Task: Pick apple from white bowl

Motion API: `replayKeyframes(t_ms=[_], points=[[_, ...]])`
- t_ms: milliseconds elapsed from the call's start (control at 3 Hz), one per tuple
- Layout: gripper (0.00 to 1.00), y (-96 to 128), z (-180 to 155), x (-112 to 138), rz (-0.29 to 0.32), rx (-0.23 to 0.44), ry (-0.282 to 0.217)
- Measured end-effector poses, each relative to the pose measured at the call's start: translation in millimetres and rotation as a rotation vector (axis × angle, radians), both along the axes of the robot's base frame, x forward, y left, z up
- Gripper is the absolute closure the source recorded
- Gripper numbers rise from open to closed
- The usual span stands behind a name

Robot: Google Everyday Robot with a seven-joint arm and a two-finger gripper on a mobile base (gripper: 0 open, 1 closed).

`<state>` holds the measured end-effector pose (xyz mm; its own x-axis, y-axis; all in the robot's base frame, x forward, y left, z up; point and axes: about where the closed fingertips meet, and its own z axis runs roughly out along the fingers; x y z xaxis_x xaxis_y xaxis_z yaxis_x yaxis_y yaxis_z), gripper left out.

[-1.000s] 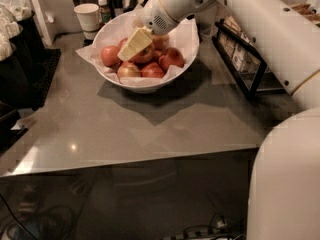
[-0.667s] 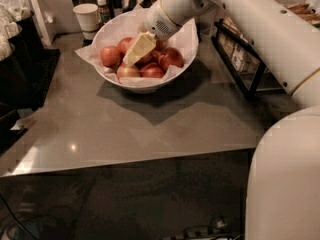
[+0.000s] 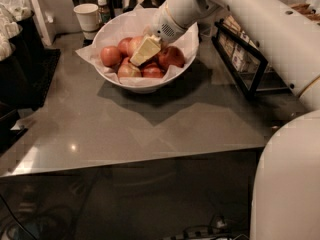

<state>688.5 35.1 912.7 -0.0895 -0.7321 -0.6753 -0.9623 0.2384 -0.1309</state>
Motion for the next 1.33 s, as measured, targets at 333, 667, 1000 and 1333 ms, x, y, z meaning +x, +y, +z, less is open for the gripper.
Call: replayKeyframes(t_ms=[333, 667, 1000, 1333], points=[[0.69, 1, -5, -3, 0.001, -0.005, -0.005], [0.92, 1, -4, -3, 0.001, -0.004, -0.005], [1.0, 2, -7, -3, 0.009, 0.014, 0.0], [1.0, -2, 21, -12, 0.043, 0.159, -0.06]])
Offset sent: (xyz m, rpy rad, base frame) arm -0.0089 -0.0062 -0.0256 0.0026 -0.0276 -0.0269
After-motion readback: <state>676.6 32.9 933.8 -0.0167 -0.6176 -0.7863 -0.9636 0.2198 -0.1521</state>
